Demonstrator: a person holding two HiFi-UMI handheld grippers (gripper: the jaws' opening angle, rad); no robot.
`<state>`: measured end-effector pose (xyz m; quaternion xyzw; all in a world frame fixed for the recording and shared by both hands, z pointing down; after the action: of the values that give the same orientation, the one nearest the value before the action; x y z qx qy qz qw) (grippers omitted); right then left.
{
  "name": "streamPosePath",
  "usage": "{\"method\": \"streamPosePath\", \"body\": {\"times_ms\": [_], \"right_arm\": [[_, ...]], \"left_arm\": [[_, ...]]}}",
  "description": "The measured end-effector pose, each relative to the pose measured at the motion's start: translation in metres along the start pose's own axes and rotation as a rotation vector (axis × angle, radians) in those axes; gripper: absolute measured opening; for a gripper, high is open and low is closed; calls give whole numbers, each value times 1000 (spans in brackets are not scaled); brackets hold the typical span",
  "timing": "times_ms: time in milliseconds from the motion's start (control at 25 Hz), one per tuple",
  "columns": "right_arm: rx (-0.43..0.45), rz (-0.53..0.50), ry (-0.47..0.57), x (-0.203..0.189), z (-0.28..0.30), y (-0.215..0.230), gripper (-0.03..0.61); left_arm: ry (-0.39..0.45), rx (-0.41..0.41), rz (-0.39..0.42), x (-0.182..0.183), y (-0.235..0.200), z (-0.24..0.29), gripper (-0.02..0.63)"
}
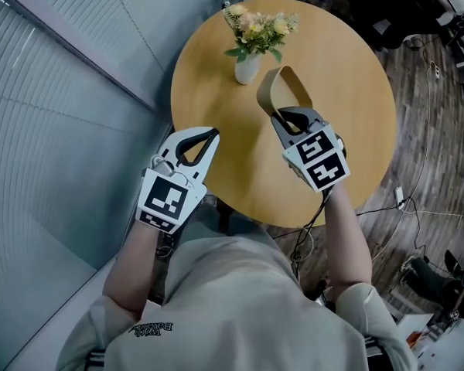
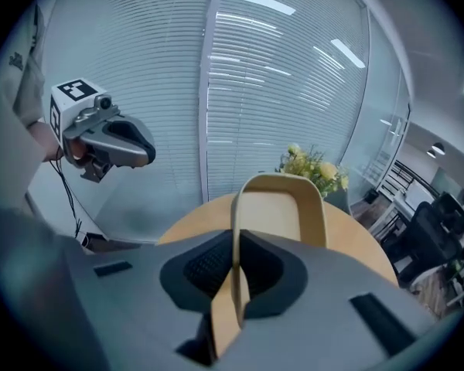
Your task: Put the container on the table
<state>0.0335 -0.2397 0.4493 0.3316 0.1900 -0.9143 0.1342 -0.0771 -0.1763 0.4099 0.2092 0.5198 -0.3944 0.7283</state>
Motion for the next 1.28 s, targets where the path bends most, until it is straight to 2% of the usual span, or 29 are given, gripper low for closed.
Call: {"method": "streamPosePath", "body": {"times_ms": [400, 600, 720, 1000, 1280], "right_arm": [[80, 7, -59, -26, 43, -9, 38], [101, -95, -117, -39, 66, -11, 38], [133, -87, -128, -46, 81, -15, 38], [200, -81, -206, -71, 118, -32, 38], [252, -76, -235, -83, 146, -44, 38]], "left_arm": [[-40, 13, -25, -24, -8, 16, 21], [-79, 36, -51, -43, -19, 27, 21], [-117, 46, -55, -55, -24, 33, 21], [-121, 27, -108, -71, -31, 43, 21], [-150, 15, -144, -86, -36, 51, 21]]}}
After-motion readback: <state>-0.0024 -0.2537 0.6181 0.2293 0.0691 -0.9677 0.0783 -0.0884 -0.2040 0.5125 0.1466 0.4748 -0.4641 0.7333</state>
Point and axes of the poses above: the fingertips, and each gripper's own axes: z forward along the fingers, y to its right, x out of its top, the point moved 1 cm from there along -z, backward along the fingers, and after that the axes turned 11 degrees about -z, right-handed, at the moved point
